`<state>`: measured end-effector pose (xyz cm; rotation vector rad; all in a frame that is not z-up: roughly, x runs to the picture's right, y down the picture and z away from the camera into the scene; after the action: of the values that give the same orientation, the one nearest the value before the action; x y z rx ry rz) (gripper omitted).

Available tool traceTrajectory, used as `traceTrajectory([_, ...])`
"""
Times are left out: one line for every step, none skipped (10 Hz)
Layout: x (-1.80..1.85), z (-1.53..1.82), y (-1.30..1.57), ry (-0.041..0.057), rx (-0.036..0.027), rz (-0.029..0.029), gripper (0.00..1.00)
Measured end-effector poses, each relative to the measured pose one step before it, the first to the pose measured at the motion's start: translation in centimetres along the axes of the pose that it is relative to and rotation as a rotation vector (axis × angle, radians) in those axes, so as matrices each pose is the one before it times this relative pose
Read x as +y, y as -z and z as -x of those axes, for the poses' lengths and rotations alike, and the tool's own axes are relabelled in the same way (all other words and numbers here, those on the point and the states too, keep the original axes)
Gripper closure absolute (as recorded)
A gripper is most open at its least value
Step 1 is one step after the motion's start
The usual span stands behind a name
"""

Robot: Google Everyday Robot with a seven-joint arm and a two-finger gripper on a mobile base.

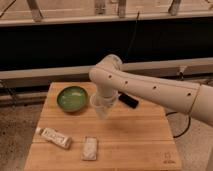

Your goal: Place the ceramic cup in the ceramic bowl

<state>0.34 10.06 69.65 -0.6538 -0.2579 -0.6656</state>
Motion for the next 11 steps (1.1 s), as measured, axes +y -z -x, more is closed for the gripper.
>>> traceTrajectory([-0.606,-0.375,0.123,0.00609,0.00931,0.00145,1.00])
traceTrajectory([-0.906,0.313,0.089,0.01049,-0.00083,0.00126,1.00])
traceTrajectory([-1.978,0.697,0.192,0.01851,0.00059,-0.00945,1.00])
traceTrajectory([-1.449,0.260,0.240,0.01076,-0.00103,-0.00364,1.00])
traceTrajectory([-0.947,-0.140,0.158,0.01084,-0.00077,-0.00088,1.00])
traceTrajectory([-0.737,-0.282,0.159,0.00839,0.00258,-0.00444,1.00])
traceTrajectory([-0.627,-0.209,0.033,0.00627,0.00505,0.00110,1.00])
traceTrajectory([-0.833,0.334,-0.223,0.00939,0.00231,0.00018,1.00])
traceTrajectory([-1.385,0.502,-0.147,0.01294,0.00767,-0.00701,1.00])
traceTrajectory([-1.317,0.305,-0.354,0.01311,0.00690,-0.00461,1.00])
traceTrajectory([-0.484,-0.095,-0.196,0.00648,0.00482,-0.00273,1.00])
